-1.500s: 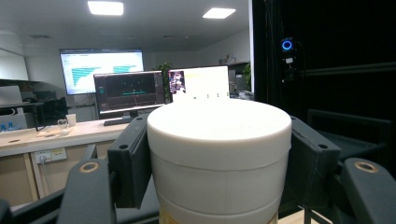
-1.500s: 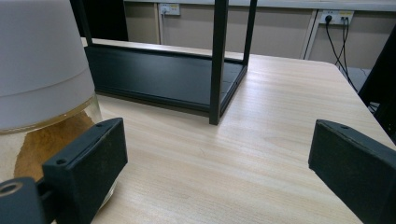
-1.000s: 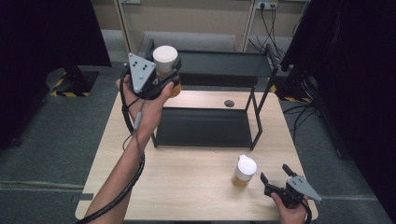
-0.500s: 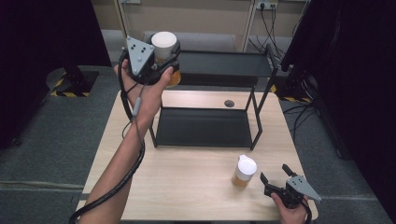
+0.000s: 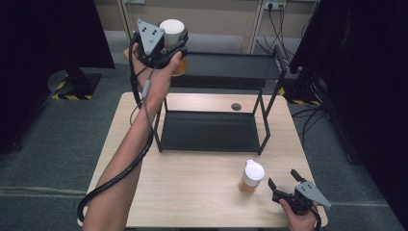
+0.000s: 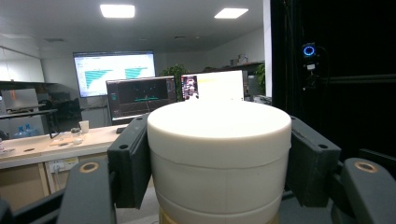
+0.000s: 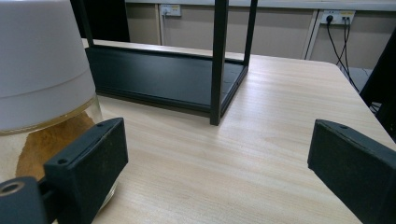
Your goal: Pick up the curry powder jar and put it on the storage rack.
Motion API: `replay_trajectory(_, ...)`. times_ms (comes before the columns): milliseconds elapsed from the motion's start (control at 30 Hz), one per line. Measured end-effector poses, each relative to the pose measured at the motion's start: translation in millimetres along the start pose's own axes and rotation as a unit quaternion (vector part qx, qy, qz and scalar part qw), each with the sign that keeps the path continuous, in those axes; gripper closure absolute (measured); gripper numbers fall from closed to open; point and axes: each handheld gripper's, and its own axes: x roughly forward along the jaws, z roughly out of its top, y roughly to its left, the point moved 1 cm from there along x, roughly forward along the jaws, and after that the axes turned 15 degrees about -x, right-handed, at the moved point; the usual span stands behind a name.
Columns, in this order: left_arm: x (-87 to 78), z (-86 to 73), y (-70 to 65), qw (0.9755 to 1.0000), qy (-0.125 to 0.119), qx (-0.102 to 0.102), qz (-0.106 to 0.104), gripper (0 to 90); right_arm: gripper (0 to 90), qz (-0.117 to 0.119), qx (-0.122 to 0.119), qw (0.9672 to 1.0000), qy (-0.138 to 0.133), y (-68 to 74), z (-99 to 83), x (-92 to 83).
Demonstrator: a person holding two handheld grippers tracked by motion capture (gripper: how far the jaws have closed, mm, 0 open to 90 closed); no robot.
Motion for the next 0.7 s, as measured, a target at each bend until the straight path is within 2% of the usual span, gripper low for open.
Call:
replay_trajectory(100, 7.5, -1.8, 5.1, 1.0000, 0.003, -0.007, 0.005, 33.8, 5.3, 0.000, 0.000, 1.0000, -0.001, -0.2, -0.3, -0.1)
replay_trajectory(367, 23.1, -7.7, 14.7, 0.9998, 0.012, -0.005, 0.015, 33.8, 5.3, 0.001, 0.000, 1.0000, -0.001, -0.5, -0.3, -0.1)
replay_trajectory(433, 26.5, -8.3, 15.6, 0.9998, 0.015, -0.002, 0.016, 33.8, 5.3, 0.002, 0.000, 1.0000, -0.001, -0.5, -0.4, -0.1)
replay_trajectory(567, 31.2, -10.1, 16.5, 0.9996, 0.017, -0.014, 0.017, 33.8, 5.3, 0.001, -0.001, 1.0000, -0.003, -0.3, -0.8, -0.3)
replay_trajectory(700, 34.3, -12.4, 15.0, 0.9996, 0.020, -0.009, 0.019, 33.8, 5.3, 0.001, -0.003, 1.0000, -0.003, 0.1, -0.8, -0.4)
